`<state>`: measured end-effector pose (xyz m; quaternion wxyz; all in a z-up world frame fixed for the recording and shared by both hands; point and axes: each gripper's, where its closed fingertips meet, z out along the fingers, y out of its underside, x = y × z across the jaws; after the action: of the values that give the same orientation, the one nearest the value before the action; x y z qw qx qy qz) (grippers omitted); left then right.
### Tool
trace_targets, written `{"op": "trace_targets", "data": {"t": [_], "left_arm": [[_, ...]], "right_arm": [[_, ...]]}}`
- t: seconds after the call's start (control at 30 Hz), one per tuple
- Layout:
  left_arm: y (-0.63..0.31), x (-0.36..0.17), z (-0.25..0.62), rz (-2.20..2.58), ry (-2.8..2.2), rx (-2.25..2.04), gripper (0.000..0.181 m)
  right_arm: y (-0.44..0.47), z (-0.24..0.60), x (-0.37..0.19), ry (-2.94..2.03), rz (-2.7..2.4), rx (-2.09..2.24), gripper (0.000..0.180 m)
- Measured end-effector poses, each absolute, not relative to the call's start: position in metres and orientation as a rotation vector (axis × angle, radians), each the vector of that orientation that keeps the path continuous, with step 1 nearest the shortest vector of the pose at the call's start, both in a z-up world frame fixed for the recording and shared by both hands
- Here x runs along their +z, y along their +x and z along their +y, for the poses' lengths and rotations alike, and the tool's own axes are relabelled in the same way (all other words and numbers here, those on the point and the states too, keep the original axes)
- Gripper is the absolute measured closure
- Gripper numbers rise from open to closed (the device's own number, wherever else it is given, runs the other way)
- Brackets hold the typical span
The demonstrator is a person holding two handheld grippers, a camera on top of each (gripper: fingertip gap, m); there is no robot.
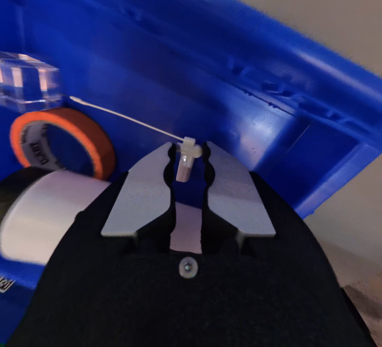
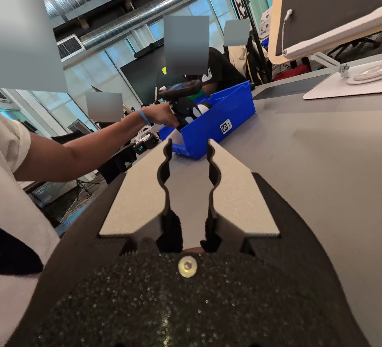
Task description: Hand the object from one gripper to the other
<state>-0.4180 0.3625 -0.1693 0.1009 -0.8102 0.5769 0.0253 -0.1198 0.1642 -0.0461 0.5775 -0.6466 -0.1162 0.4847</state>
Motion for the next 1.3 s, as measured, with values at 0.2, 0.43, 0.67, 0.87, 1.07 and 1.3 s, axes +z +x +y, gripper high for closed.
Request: {"op": "trace_targets", "data": {"t": [0.2, 0.43, 0.67, 0.87, 1.07, 1.3], "left_arm": [[-0.397, -0.056, 0.354, 1.322, -1.992, -0.149, 0.157], [-0.313, 0.031, 0.222, 1.212, -1.394, -0.662, 0.156], [-0.258, -0.001, 0.144, 1.416, -1.186, -0.629, 0.157], [-0.246, -0.034, 0.129, 1.501, -1.190, -0.587, 0.157], [-0.236, -0.046, 0.124, 1.487, -1.210, -0.615, 0.157], [-0.232, -0.050, 0.130, 1.461, -1.212, -0.618, 0.156]], "right_arm": [[-0.148, 0.159, -0.051, -1.533, -0.288, 1.277, 0.146], [-0.188, 0.164, -0.072, -1.725, -0.262, 1.525, 0.095], [-0.261, 0.148, -0.054, -1.710, -0.422, 2.073, 0.057], [-0.282, 0.133, -0.046, -1.588, -0.430, 2.182, 0.080], [-0.271, 0.137, -0.045, -1.572, -0.443, 2.124, 0.125], [-0.261, 0.134, -0.056, -1.624, -0.455, 2.126, 0.112]]}}
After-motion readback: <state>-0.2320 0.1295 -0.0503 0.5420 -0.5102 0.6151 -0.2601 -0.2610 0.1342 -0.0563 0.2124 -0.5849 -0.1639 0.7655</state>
